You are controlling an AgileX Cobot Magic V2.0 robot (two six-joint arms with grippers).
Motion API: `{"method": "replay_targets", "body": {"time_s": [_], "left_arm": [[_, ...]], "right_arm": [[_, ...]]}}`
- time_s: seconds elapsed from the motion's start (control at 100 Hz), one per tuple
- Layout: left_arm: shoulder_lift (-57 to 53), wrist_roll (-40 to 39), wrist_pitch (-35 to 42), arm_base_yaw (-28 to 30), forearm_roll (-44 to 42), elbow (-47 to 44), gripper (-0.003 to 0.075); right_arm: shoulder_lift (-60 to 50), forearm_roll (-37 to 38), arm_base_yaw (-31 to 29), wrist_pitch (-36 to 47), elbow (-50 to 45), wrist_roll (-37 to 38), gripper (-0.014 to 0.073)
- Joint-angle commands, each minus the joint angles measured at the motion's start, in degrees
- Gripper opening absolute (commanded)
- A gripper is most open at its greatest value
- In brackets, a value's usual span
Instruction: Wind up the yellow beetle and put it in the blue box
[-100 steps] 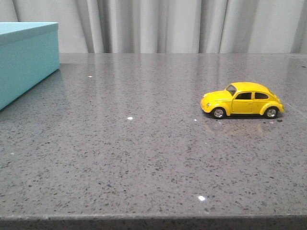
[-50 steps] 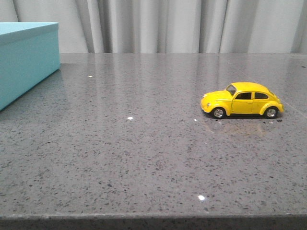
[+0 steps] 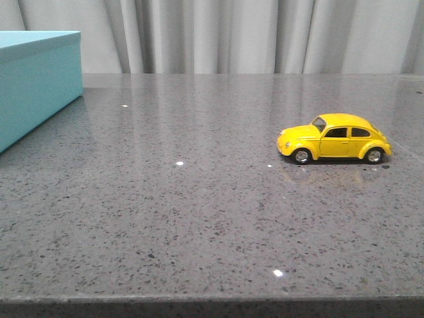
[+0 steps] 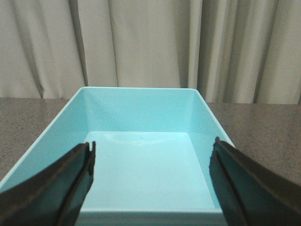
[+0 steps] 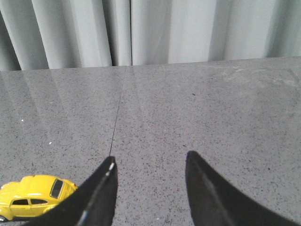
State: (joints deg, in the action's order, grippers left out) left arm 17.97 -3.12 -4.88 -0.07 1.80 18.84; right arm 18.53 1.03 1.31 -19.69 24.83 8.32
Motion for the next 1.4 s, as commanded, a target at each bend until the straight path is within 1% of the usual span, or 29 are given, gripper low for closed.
{"method": "replay_targets", "body": {"time_s": [0.0, 0.1, 0.18, 0.35, 0.63, 0.71, 0.86, 0.91, 1.03, 1.27, 1.39], "left_arm": [[1.0, -0.1, 6.1, -0.5, -0.1, 2.3, 0.0499], [1.0, -0.1, 6.1, -0.5, -0.1, 2.3, 0.0491], [1.0, -0.1, 6.5, -0.5, 1.1, 2.3, 0.0491], [1.2, -0.1, 7.0, -0.5, 1.4, 2.3, 0.0491], [1.3, -0.1, 7.6, -0.5, 1.4, 2.3, 0.0491], [1.3, -0.1, 7.7, -0.5, 1.4, 2.3, 0.0491], [1.3, -0.1, 8.1, -0.5, 1.4, 2.3, 0.0491], [1.3, -0.1, 8.4, -0.5, 1.4, 2.3, 0.0491], [1.3, -0.1, 9.7, -0.5, 1.4, 2.3, 0.0491], [1.3, -0.1, 10.4, -0.5, 1.4, 2.3, 0.0491], [1.3, -0.1, 10.4, -0.5, 1.4, 2.3, 0.0491]], "right_arm": [[1.8, 0.0, 0.1, 5.4, 2.2, -0.5, 0.0381], [2.3, 0.2, 0.0, 9.1, 0.9, -0.4, 0.0381], [3.1, 0.1, 0.0, 8.4, 1.3, -0.4, 0.0381], [9.7, 0.1, 0.0, -2.7, 8.6, -0.4, 0.0381], [26.5, -1.4, 2.2, -18.8, 24.7, -0.4, 0.0384], [31.6, -1.8, 3.7, -22.8, 29.1, -0.4, 0.04], [39.3, -2.6, 7.4, -28.0, 36.1, -0.3, 0.0518], [41.8, -3.4, 8.6, -30.2, 38.4, -0.1, 0.0538], [48.1, -4.8, 11.9, -33.9, 42.7, 1.5, 0.054], [58.3, -4.8, 18.2, -36.2, 49.5, 8.3, 0.054], [62.6, -4.8, 20.6, -37.6, 51.7, 10.5, 0.054]]}}
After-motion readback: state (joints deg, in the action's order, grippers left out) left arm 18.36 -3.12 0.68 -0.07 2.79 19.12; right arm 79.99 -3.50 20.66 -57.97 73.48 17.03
